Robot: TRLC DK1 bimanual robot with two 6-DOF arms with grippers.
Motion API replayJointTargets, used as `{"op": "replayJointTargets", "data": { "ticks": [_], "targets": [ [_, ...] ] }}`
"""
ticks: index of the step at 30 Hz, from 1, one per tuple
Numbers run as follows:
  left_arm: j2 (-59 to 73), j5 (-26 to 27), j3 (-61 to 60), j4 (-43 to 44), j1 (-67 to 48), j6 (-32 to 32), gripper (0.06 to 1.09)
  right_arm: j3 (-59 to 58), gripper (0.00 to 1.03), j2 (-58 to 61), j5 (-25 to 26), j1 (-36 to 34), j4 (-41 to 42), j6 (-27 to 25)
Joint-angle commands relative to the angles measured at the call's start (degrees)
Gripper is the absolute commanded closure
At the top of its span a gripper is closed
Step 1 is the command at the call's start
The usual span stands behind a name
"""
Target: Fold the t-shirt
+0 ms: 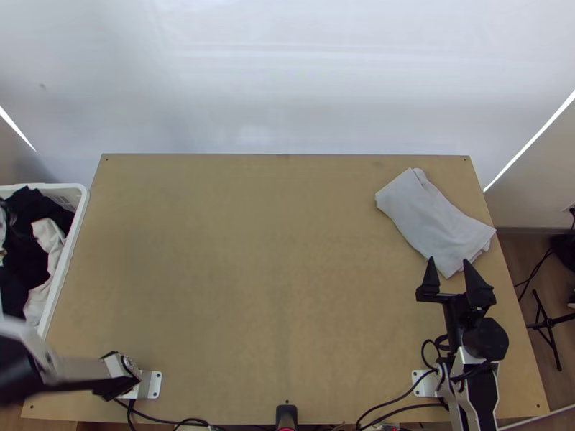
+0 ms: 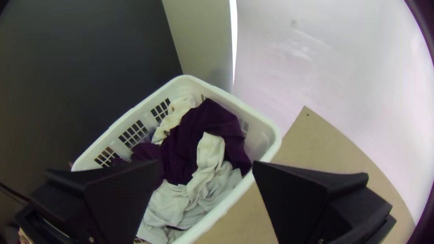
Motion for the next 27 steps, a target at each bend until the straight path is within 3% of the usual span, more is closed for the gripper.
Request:
{"op": "replayJointTargets", "data": {
  "ticks": [1,5,10,25,26,27],
  "targets": [
    [23.68,4.37,14.81,-0.49,4.09,6.54,0.10,0.01,0.05,0.01,0.01,0.01,0.01,0.00],
    [36.78,8.15,28.26,-2.60,5.32,10.32,0.10,0.01,0.05,0.01,0.01,0.01,0.01,0.00],
    [51.98,10.43,49.61,-11.92,5.67,12.69,0.10,0.01,0.05,0.01,0.01,0.01,0.01,0.00],
    [59.89,13.60,48.91,-6.91,1.98,12.52,0.11,0.01,0.05,0.01,0.01,0.01,0.01,0.00],
    [60.42,13.51,48.91,-6.11,2.06,12.34,0.16,0.01,0.05,0.01,0.01,0.01,0.01,0.00],
    [61.04,13.42,48.91,-4.71,2.33,11.81,0.29,0.01,0.05,0.01,0.01,0.01,0.01,0.00]
  ]
}}
